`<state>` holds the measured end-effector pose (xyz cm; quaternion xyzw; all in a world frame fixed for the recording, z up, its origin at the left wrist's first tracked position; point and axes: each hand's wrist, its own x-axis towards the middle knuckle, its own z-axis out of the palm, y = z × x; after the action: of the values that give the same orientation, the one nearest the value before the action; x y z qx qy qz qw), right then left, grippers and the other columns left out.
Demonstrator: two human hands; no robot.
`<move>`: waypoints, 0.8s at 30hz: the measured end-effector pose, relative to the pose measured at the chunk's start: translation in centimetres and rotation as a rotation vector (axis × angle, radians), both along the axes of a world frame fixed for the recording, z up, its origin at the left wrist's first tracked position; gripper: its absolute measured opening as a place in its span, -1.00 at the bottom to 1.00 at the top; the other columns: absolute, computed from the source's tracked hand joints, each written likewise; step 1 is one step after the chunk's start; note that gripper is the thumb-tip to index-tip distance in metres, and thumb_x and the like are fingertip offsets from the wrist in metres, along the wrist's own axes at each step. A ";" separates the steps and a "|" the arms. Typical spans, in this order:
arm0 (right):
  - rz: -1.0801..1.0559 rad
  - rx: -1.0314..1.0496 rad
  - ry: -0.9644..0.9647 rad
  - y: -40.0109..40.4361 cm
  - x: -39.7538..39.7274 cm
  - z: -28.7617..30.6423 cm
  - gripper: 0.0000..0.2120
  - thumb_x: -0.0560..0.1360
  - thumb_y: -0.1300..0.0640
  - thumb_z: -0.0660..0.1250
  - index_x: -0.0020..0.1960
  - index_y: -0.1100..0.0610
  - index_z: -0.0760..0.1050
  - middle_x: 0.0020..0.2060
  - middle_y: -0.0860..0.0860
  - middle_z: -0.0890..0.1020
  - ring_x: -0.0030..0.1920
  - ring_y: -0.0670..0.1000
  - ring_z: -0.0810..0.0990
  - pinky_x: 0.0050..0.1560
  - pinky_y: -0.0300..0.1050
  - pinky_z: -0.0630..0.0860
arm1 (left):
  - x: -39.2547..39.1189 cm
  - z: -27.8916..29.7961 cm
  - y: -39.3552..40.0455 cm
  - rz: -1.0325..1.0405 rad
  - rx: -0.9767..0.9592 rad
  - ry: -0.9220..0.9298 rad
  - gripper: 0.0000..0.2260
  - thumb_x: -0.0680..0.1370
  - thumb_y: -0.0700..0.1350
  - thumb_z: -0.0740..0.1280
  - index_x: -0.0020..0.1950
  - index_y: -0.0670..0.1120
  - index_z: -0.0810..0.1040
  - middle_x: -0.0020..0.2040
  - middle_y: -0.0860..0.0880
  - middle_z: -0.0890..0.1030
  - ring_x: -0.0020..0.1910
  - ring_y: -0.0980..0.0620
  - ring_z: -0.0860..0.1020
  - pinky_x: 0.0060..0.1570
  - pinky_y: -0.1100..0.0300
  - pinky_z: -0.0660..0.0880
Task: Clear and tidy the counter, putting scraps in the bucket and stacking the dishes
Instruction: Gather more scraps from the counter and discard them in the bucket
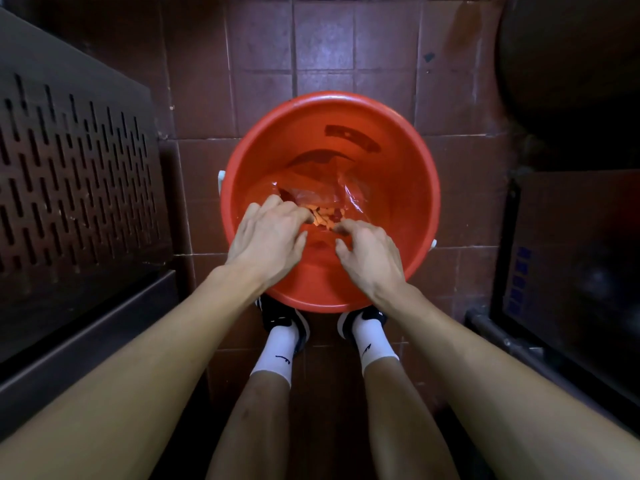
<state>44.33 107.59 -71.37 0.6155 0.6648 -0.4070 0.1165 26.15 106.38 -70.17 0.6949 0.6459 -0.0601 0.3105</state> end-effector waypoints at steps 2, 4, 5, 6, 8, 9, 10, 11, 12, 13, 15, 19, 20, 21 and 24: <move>0.022 -0.019 -0.021 -0.1 0.1 0.7 -0.71 0.57 0.08 0.27 0.28 0.01 0.53 0.17 0.04 0.64 0.18 0.15 0.57 0.07 0.00 0.49 | -0.2 0.6 -0.1 -0.020 -0.005 0.014 -0.76 0.60 0.00 0.25 0.24 0.03 0.54 0.15 0.06 0.60 0.19 -0.02 0.43 0.12 0.04 0.34; 0.062 -0.040 -0.049 0.0 0.2 1.8 -0.69 0.58 0.08 0.26 0.32 0.03 0.51 0.20 0.07 0.63 0.20 0.17 0.57 0.09 0.02 0.48 | -0.3 1.3 -0.1 -0.025 -0.017 0.026 -0.73 0.60 0.02 0.22 0.27 0.03 0.52 0.20 0.05 0.59 0.23 -0.03 0.43 0.15 0.02 0.34; 0.092 -0.058 -0.069 0.1 0.3 2.4 -0.67 0.58 0.08 0.26 0.33 0.04 0.50 0.21 0.08 0.62 0.21 0.18 0.56 0.12 0.04 0.48 | -0.3 1.8 0.0 -0.026 -0.023 0.034 -0.71 0.61 0.03 0.21 0.30 0.03 0.51 0.23 0.05 0.58 0.26 -0.03 0.42 0.16 0.02 0.33; 0.126 -0.077 -0.092 0.2 0.3 3.1 -0.67 0.59 0.07 0.26 0.34 0.04 0.49 0.22 0.09 0.62 0.23 0.19 0.56 0.16 0.05 0.48 | -0.3 2.5 0.1 -0.028 -0.030 0.043 -0.69 0.61 0.05 0.20 0.33 0.04 0.49 0.26 0.06 0.56 0.28 -0.03 0.41 0.18 0.01 0.32; 0.178 -0.105 -0.132 0.7 0.3 4.9 -0.66 0.59 0.05 0.24 0.36 0.03 0.47 0.24 0.09 0.60 0.26 0.18 0.54 0.21 0.07 0.47 | -0.5 4.2 0.3 -0.034 -0.039 0.052 -0.65 0.61 0.07 0.18 0.38 0.05 0.45 0.30 0.06 0.54 0.32 -0.02 0.40 0.22 0.01 0.31; 0.190 -0.112 -0.144 1.0 0.3 5.9 -0.65 0.60 0.04 0.24 0.37 0.03 0.47 0.24 0.09 0.60 0.27 0.18 0.53 0.22 0.08 0.47 | -0.5 5.2 0.5 -0.035 -0.043 0.054 -0.64 0.61 0.08 0.18 0.39 0.04 0.44 0.32 0.06 0.53 0.33 -0.02 0.39 0.24 0.00 0.31; 0.197 -0.113 -0.152 1.3 0.3 6.9 -0.65 0.60 0.04 0.23 0.37 0.03 0.46 0.25 0.09 0.60 0.27 0.18 0.53 0.23 0.09 0.47 | -0.6 6.3 0.6 -0.033 -0.049 0.053 -0.63 0.61 0.08 0.18 0.40 0.04 0.43 0.33 0.05 0.52 0.35 -0.02 0.39 0.25 0.00 0.30; 0.202 -0.109 -0.160 1.7 0.3 8.1 -0.65 0.60 0.04 0.23 0.37 0.03 0.46 0.25 0.09 0.60 0.27 0.18 0.53 0.23 0.09 0.47 | -0.7 7.5 0.8 -0.025 -0.057 0.052 -0.62 0.61 0.08 0.18 0.41 0.03 0.42 0.35 0.05 0.51 0.36 -0.02 0.38 0.26 -0.01 0.31; 0.205 -0.099 -0.167 2.0 0.1 9.3 -0.65 0.60 0.04 0.23 0.37 0.04 0.47 0.24 0.10 0.60 0.26 0.19 0.53 0.22 0.10 0.47 | -0.8 8.7 0.9 -0.014 -0.066 0.053 -0.61 0.61 0.08 0.19 0.42 0.03 0.42 0.36 0.04 0.51 0.38 -0.03 0.38 0.27 -0.02 0.31; 0.205 -0.087 -0.171 2.3 0.0 10.6 -0.66 0.59 0.05 0.23 0.35 0.05 0.48 0.23 0.11 0.60 0.25 0.20 0.54 0.21 0.10 0.48 | -1.0 10.0 0.9 -0.004 -0.075 0.055 -0.60 0.62 0.08 0.19 0.43 0.02 0.41 0.38 0.04 0.50 0.39 -0.03 0.37 0.28 -0.03 0.31; 0.195 -0.063 -0.169 2.9 -0.4 13.3 -0.69 0.58 0.05 0.23 0.30 0.06 0.50 0.21 0.11 0.62 0.22 0.21 0.56 0.18 0.09 0.49 | -1.2 12.7 1.0 0.006 -0.093 0.057 -0.59 0.62 0.08 0.18 0.45 0.02 0.39 0.40 0.03 0.48 0.41 -0.03 0.36 0.29 -0.04 0.32; 0.176 -0.045 -0.151 3.3 -1.6 19.1 -0.68 0.58 0.05 0.25 0.32 0.04 0.50 0.20 0.11 0.62 0.22 0.21 0.56 0.19 0.09 0.49 | -1.7 18.3 1.2 0.040 -0.134 0.042 -0.58 0.62 0.08 0.19 0.48 0.03 0.37 0.43 0.03 0.46 0.42 -0.05 0.35 0.33 -0.07 0.30; 0.175 -0.043 -0.147 3.3 -1.9 20.6 -0.67 0.58 0.05 0.25 0.32 0.03 0.50 0.21 0.11 0.62 0.22 0.21 0.56 0.20 0.10 0.49 | -1.9 19.7 1.2 0.045 -0.135 0.041 -0.58 0.62 0.09 0.19 0.48 0.04 0.36 0.43 0.03 0.45 0.42 -0.05 0.36 0.33 -0.07 0.31; 0.177 -0.048 -0.145 3.2 -2.2 22.1 -0.67 0.58 0.04 0.25 0.32 0.03 0.50 0.21 0.11 0.62 0.23 0.20 0.56 0.21 0.10 0.49 | -2.1 21.1 1.2 0.047 -0.139 0.040 -0.58 0.63 0.09 0.19 0.48 0.04 0.35 0.43 0.03 0.45 0.42 -0.06 0.36 0.33 -0.07 0.31; 0.190 -0.074 -0.147 2.6 -2.8 26.8 -0.69 0.58 0.04 0.25 0.30 0.05 0.51 0.21 0.12 0.62 0.23 0.21 0.56 0.21 0.11 0.50 | -2.7 25.7 1.1 0.044 -0.157 0.043 -0.57 0.63 0.09 0.18 0.49 0.05 0.34 0.44 0.02 0.45 0.41 -0.06 0.37 0.32 -0.06 0.33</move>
<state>41.56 110.21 -44.56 0.5732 0.6945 -0.3719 0.2256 23.49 107.52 -44.49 0.6528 0.6606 -0.1184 0.3512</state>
